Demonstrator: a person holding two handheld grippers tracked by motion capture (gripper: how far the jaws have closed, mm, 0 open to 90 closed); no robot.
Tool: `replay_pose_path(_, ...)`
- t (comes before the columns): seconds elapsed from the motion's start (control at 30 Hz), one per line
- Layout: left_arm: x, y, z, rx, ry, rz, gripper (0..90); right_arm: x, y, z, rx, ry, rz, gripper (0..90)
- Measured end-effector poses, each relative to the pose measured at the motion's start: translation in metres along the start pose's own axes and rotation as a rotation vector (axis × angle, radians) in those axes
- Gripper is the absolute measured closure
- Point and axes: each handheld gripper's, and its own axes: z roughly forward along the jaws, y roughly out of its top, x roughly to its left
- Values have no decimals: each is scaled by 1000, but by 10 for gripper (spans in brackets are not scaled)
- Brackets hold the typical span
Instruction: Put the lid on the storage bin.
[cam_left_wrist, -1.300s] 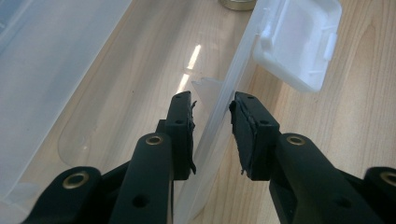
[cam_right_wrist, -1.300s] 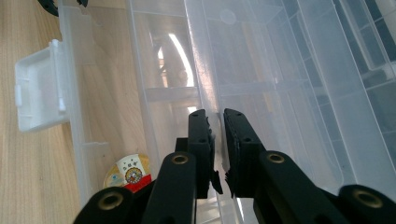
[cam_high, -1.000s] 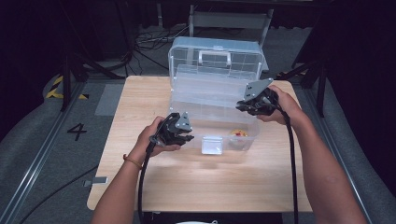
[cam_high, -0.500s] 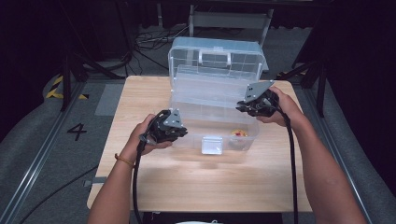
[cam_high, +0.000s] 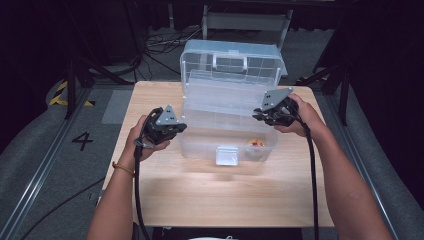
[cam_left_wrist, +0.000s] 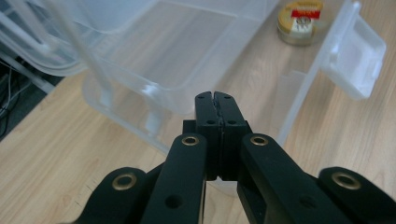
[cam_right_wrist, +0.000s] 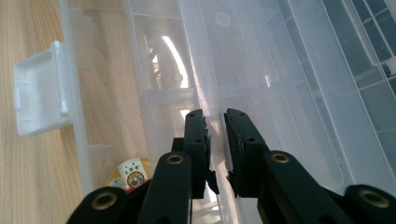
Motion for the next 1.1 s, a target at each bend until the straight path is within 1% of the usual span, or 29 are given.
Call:
replay_pose_path(0.03,0,0,0,0,0,0,900,0,0,0,0,0,0,796)
replay_pose_path(0.1,4,1,1,0,27,-17,900,0,0,0,-2,1,-3,796)
replay_pose_path(0.13,7,2,1,-22,21,-27,900,0,0,0,-3,1,-2,796)
replay_pose_path(0.17,12,4,1,-46,30,-53,900,0,0,0,-4,2,-4,796)
replay_pose_path(0.2,12,4,1,-46,30,-53,900,0,0,0,-4,2,-4,796)
replay_pose_path(0.23,16,5,2,-63,27,-61,900,1,-1,0,-3,8,-5,797)
replay_pose_path(0.27,16,5,2,-63,27,-61,900,1,-1,0,-3,8,-5,797)
replay_pose_path(0.33,22,7,1,-85,31,-79,900,1,-1,0,-3,6,-4,797)
replay_pose_path(0.4,27,9,-1,-111,26,-101,900,2,-1,0,-3,6,-1,796)
replay_pose_path(0.5,35,11,-4,-145,39,-131,900,3,-2,0,-4,6,-3,796)
replay_pose_path(0.53,40,12,-4,-154,50,-153,900,3,-2,0,-6,6,-5,797)
replay_pose_path(0.6,46,13,-2,-173,45,-177,900,4,-3,0,-9,11,-9,798)
replay_pose_path(0.63,49,15,0,-168,60,-184,900,4,-3,0,-11,20,-10,798)
replay_pose_path(0.67,51,16,2,-163,66,-189,900,4,-3,0,-11,20,-10,798)
replay_pose_path(0.7,57,18,5,-171,67,-204,900,4,-3,0,-12,22,-10,798)
replay_pose_path(0.73,60,19,6,-181,74,-208,900,5,-3,1,-10,24,-8,798)
replay_pose_path(0.8,65,22,8,-207,59,-229,900,5,-2,1,-16,22,-8,797)
replay_pose_path(0.83,69,24,10,-211,53,-241,900,5,-2,1,-13,22,-8,797)
replay_pose_path(0.87,70,25,11,-216,59,-243,900,5,-3,1,-12,22,-6,797)
replay_pose_path(0.9,72,27,13,-217,49,-248,900,5,-3,1,-15,23,-9,797)
replay_pose_path(0.93,72,27,13,-217,49,-248,900,5,-3,1,-14,24,-10,797)
replay_pose_path(1.0,75,31,15,-211,62,-243,900,5,-4,0,-12,24,-7,797)
replay_pose_path(1.07,78,33,16,-225,53,-254,900,6,-4,1,-16,28,-9,797)
replay_pose_path(1.1,79,34,16,-219,57,-250,900,6,-4,1,-18,28,-10,797)
